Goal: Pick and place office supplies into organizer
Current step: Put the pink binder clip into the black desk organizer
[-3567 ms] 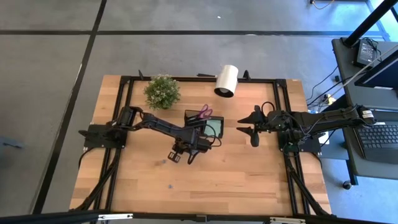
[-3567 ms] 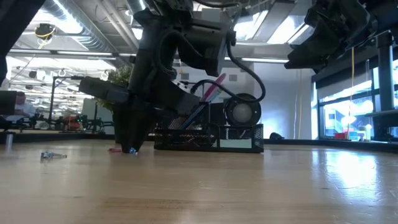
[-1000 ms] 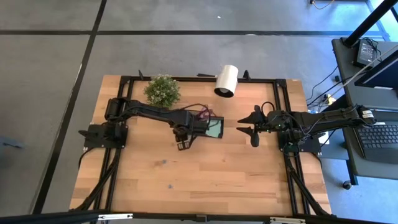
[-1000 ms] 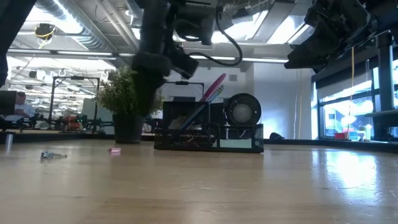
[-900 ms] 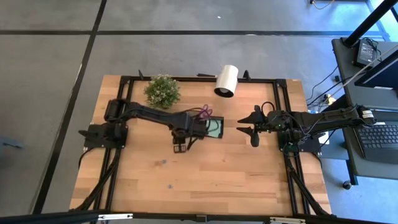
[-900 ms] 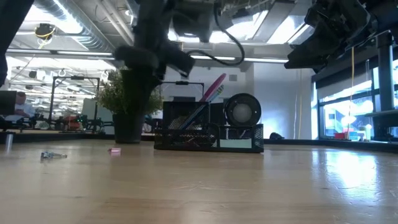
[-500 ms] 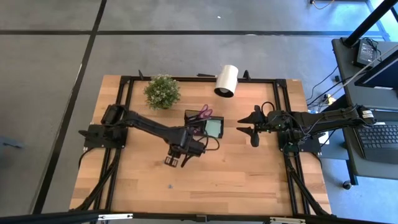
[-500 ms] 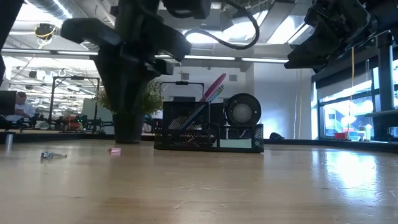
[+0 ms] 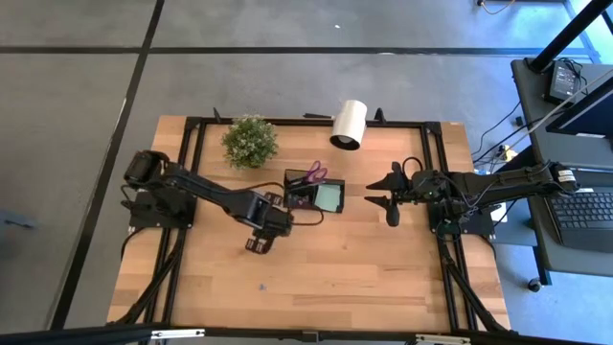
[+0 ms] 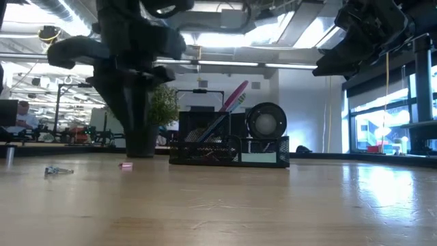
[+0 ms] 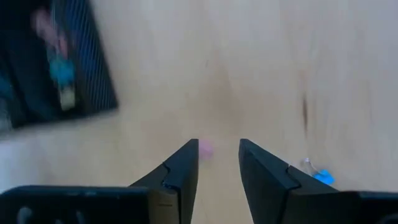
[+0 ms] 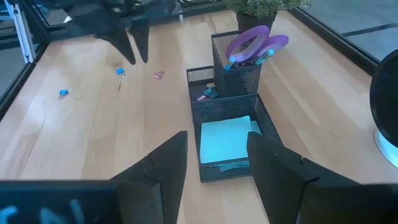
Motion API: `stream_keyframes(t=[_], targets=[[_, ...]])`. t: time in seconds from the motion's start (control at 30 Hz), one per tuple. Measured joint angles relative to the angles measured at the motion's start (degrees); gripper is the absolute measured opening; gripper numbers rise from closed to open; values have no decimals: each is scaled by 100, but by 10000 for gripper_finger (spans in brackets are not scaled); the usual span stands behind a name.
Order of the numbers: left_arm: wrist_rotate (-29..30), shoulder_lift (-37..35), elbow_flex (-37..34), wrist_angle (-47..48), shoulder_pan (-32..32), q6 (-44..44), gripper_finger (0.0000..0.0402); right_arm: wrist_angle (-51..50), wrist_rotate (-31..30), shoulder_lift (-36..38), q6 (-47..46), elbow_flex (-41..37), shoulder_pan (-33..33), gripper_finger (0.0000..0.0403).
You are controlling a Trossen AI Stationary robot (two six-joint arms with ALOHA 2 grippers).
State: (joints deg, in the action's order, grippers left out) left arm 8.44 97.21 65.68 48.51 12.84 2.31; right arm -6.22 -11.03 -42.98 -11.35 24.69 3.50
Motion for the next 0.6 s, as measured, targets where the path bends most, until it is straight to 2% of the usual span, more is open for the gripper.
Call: stream_keyframes(t=[0.1, 0.23, 0.6], targets=[[-53, -85, -181, -358, 59, 805, 111, 2, 0, 0, 7, 0, -1, 171], [-77, 16, -265, -371, 66, 1638, 124, -1, 0, 0, 7, 0, 0, 171], [-68, 140, -627, -449, -171, 1747, 175, -4, 0, 0, -4, 0, 1, 171]])
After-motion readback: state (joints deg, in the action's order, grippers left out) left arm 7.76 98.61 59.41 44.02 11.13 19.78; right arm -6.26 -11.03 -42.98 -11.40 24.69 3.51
